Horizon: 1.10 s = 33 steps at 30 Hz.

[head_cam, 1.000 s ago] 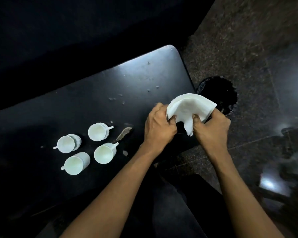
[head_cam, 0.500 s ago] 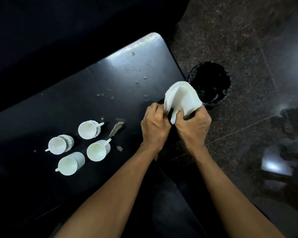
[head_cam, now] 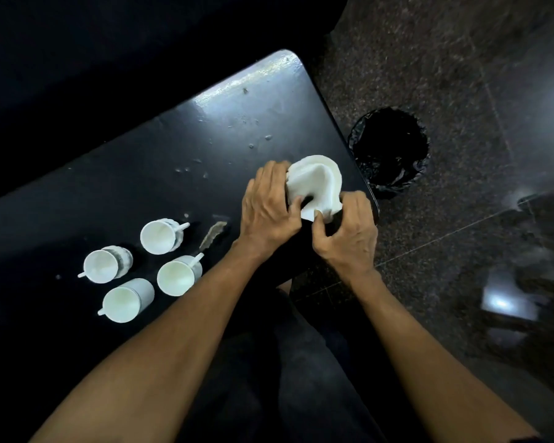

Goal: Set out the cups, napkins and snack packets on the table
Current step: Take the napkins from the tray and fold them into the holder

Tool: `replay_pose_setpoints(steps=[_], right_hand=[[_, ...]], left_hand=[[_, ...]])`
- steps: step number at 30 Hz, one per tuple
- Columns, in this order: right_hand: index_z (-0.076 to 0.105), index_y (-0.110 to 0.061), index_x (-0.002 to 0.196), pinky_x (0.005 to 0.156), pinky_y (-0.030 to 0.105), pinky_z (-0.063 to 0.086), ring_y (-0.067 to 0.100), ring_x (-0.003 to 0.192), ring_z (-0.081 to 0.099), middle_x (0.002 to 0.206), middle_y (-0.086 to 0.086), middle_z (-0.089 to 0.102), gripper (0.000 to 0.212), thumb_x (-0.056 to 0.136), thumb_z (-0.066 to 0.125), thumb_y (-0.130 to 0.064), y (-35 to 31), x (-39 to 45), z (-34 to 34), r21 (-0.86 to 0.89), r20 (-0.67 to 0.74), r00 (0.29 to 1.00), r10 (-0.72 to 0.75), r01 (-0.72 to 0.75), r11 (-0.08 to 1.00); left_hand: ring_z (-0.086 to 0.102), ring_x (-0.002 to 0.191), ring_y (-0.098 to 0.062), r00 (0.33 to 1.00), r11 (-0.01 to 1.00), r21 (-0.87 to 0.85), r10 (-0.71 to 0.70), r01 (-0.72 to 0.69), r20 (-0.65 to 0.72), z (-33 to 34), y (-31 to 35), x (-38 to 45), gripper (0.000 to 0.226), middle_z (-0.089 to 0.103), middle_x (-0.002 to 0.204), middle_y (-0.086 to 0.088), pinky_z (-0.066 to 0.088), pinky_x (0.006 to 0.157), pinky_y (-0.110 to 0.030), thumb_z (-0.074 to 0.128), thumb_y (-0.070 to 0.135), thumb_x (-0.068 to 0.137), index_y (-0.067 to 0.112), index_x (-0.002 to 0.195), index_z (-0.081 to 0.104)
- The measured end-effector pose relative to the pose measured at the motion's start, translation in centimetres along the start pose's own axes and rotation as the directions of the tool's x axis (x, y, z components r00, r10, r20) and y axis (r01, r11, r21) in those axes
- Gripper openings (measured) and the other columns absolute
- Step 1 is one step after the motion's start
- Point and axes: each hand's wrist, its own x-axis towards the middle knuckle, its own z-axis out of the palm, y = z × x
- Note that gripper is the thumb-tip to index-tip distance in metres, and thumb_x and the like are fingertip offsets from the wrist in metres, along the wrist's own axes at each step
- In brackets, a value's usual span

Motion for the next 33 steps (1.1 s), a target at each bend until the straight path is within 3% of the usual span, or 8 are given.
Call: replay_pose_setpoints(steps=[4,9,14,18,21,25,29,33], right_hand=[[0.06,-0.002,0.1,0.068,0.037,0.049,0.026,0.075,0.057,0.09,0.007,0.057,0.028,0.076,0.07,-0.012,-0.7,0.3,-0.2,0.107,-0.017,1.0,-0.011,0.013,0.994],[0.061,-0.002,0.093,0.073,0.038,0.052,0.026,0.072,0.057,0.084,0.006,0.058,0.02,0.074,0.065,-0.003,-1.3,-0.3,0.0,0.133,-0.07,0.997,-0.044,0.053,0.99],[0.057,-0.004,0.106,0.073,0.04,0.052,0.027,0.088,0.059,0.099,0.007,0.06,0.035,0.076,0.069,-0.017,-1.2,-1.0,0.6,0.06,0.061,0.996,0.071,-0.075,0.995],[0.053,-0.009,0.113,0.078,0.038,0.051,0.026,0.091,0.061,0.102,0.005,0.062,0.046,0.076,0.074,-0.027,-1.5,-0.5,0.3,0.106,0.071,0.984,0.162,-0.169,0.98],[0.051,-0.012,0.11,0.077,0.035,0.049,0.022,0.086,0.06,0.096,0.001,0.062,0.039,0.077,0.072,-0.017,-2.3,0.2,0.0,0.175,0.018,0.964,0.264,-0.263,0.949],[0.059,-0.005,0.1,0.068,0.031,0.049,0.021,0.071,0.057,0.086,0.004,0.06,0.033,0.068,0.064,0.001,-2.9,0.6,-0.1,0.173,-0.075,0.984,0.164,-0.15,0.974],[0.054,-0.012,0.098,0.072,0.04,0.048,0.025,0.084,0.06,0.091,0.002,0.061,0.022,0.08,0.066,-0.015,-3.0,0.4,0.6,0.108,0.081,0.97,0.229,-0.237,0.965],[0.049,-0.013,0.108,0.082,0.038,0.049,0.024,0.096,0.059,0.103,0.003,0.059,0.041,0.079,0.071,-0.031,-2.9,0.5,0.5,0.078,0.07,0.961,0.267,-0.272,0.959]], left_hand=[[0.052,0.082,-0.02,0.998,0.998,-0.061,-0.021,0.017,-0.062,-0.6,-0.4,0.6,0.018,0.06,0.087,0.0,0.043,0.066,-0.032,0.065,0.012,0.076,0.012,0.093,0.06],[0.054,0.08,-0.019,0.997,0.991,-0.116,0.054,-0.061,-0.061,-1.0,-0.4,-0.1,0.018,0.063,0.085,0.001,0.043,0.065,-0.03,0.065,-0.004,0.072,0.009,0.085,0.064],[0.06,0.091,-0.02,0.998,0.996,-0.084,-0.007,0.012,0.065,-1.1,0.0,-0.9,0.023,0.065,0.094,0.002,0.048,0.071,-0.031,0.067,0.005,0.074,0.01,0.096,0.066],[0.062,0.084,-0.024,1.0,0.987,-0.16,-0.026,0.026,-0.002,-1.4,0.3,-0.9,0.012,0.066,0.091,-0.004,0.05,0.073,-0.035,0.066,0.003,0.082,0.005,0.094,0.067],[0.061,0.081,-0.024,0.999,0.981,-0.192,-0.019,0.009,-0.051,-1.7,0.6,-0.7,0.011,0.065,0.088,-0.005,0.049,0.072,-0.032,0.062,0.001,0.082,0.005,0.091,0.067],[0.06,0.082,-0.024,0.999,0.987,-0.158,0.021,-0.026,-0.034,-1.6,0.8,-0.5,0.015,0.066,0.088,-0.005,0.049,0.07,-0.033,0.061,-0.003,0.078,0.004,0.09,0.067],[0.062,0.084,-0.026,0.999,0.996,-0.084,0.034,-0.032,0.027,-1.2,0.1,-0.9,0.018,0.067,0.088,-0.004,0.051,0.068,-0.041,0.063,-0.004,0.076,0.005,0.09,0.069],[0.062,0.09,-0.024,0.997,0.995,-0.088,0.041,-0.034,0.069,-1.2,0.0,-1.4,0.019,0.065,0.094,-0.002,0.052,0.069,-0.04,0.063,0.001,0.079,0.007,0.096,0.067]])
